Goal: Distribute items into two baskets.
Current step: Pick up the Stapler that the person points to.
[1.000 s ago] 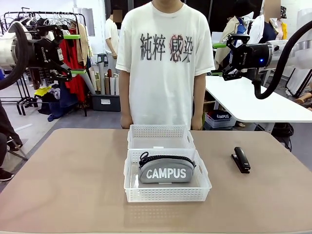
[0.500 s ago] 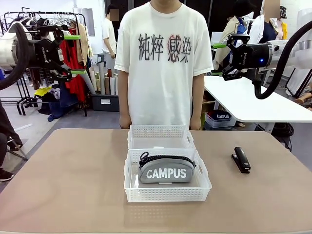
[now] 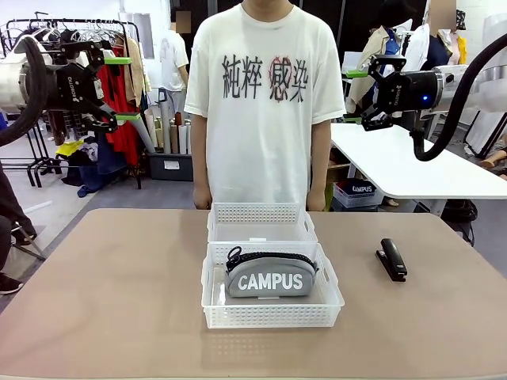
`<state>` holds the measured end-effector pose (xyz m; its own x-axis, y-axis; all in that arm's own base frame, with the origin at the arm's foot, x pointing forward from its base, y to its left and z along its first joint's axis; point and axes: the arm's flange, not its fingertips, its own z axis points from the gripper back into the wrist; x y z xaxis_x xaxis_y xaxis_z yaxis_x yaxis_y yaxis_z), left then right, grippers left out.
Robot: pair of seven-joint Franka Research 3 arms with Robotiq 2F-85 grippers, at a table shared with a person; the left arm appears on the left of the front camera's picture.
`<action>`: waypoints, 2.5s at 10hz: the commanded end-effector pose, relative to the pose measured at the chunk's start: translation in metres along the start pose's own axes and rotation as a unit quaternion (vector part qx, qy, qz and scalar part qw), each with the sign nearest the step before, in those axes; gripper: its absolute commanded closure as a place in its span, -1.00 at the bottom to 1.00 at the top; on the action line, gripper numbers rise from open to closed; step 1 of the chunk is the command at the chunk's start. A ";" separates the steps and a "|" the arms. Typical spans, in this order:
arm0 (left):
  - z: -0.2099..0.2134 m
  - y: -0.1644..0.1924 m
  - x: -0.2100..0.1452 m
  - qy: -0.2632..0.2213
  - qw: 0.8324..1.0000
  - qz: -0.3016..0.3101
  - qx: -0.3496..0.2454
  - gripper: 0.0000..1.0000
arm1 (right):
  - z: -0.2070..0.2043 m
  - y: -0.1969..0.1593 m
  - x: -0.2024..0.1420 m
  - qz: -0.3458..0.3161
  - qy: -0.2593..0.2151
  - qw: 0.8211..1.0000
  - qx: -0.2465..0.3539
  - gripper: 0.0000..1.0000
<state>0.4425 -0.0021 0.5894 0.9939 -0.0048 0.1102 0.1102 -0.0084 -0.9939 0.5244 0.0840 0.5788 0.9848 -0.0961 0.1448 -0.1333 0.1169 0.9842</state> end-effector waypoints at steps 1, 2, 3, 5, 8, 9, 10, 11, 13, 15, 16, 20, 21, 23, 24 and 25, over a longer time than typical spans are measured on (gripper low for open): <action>0.001 0.000 -0.001 0.002 1.000 0.000 -0.002 -1.00 | 0.000 0.002 0.000 0.001 0.000 1.000 0.001 -1.00; 0.001 0.000 -0.001 0.002 1.000 0.000 -0.002 -1.00 | 0.000 0.002 0.000 0.001 0.000 1.000 0.001 -1.00; 0.001 0.000 -0.001 0.002 1.000 0.000 -0.002 -1.00 | 0.000 0.002 0.000 0.001 0.000 1.000 0.001 -1.00; 0.001 0.000 -0.001 0.002 1.000 0.000 -0.002 -1.00 | 0.000 0.002 0.000 0.001 0.000 1.000 0.001 -1.00; 0.001 0.000 -0.001 0.002 1.000 0.000 -0.002 -1.00 | 0.000 0.002 0.000 0.001 0.000 1.000 0.001 -1.00; 0.001 0.000 -0.001 0.002 1.000 0.000 -0.002 -1.00 | 0.000 0.002 0.000 0.001 0.000 1.000 0.001 -1.00; 0.001 0.000 -0.001 0.002 1.000 0.000 -0.002 -1.00 | 0.000 0.002 0.000 0.001 0.000 1.000 0.001 -1.00; 0.001 0.000 -0.001 0.002 1.000 0.000 -0.002 -1.00 | 0.000 0.002 0.000 0.001 0.000 1.000 0.001 -1.00; 0.001 0.000 -0.001 0.002 1.000 0.000 -0.002 -1.00 | 0.000 0.002 0.000 0.001 0.000 1.000 0.001 -1.00; 0.001 0.000 -0.001 0.002 1.000 0.000 -0.002 -1.00 | 0.000 0.002 0.000 0.001 0.000 1.000 0.001 -1.00; 0.001 0.000 -0.001 0.002 1.000 0.000 -0.002 -1.00 | 0.000 0.002 0.000 0.001 0.000 1.000 0.001 -1.00; 0.001 0.000 -0.001 0.002 1.000 0.000 -0.002 -1.00 | 0.000 0.002 0.000 0.001 0.000 1.000 0.001 -1.00; 0.001 0.000 -0.001 0.002 1.000 0.000 -0.002 -1.00 | 0.000 0.002 0.000 0.001 0.000 1.000 0.001 -1.00; 0.001 0.000 -0.001 0.002 1.000 0.000 -0.002 -1.00 | 0.000 0.002 0.000 0.001 0.000 1.000 0.001 -1.00; 0.001 0.000 -0.001 0.002 1.000 0.000 -0.002 -1.00 | 0.000 0.002 0.000 0.001 0.000 1.000 0.001 -1.00; 0.001 0.000 -0.001 0.002 1.000 0.000 -0.002 -1.00 | 0.000 0.002 0.000 0.001 0.000 1.000 0.001 -1.00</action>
<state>0.4425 -0.0021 0.5894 0.9939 -0.0048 0.1102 0.1102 -0.0084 -0.9939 0.5244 0.0840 0.5789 0.9848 -0.0961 0.1448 -0.1333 0.1169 0.9842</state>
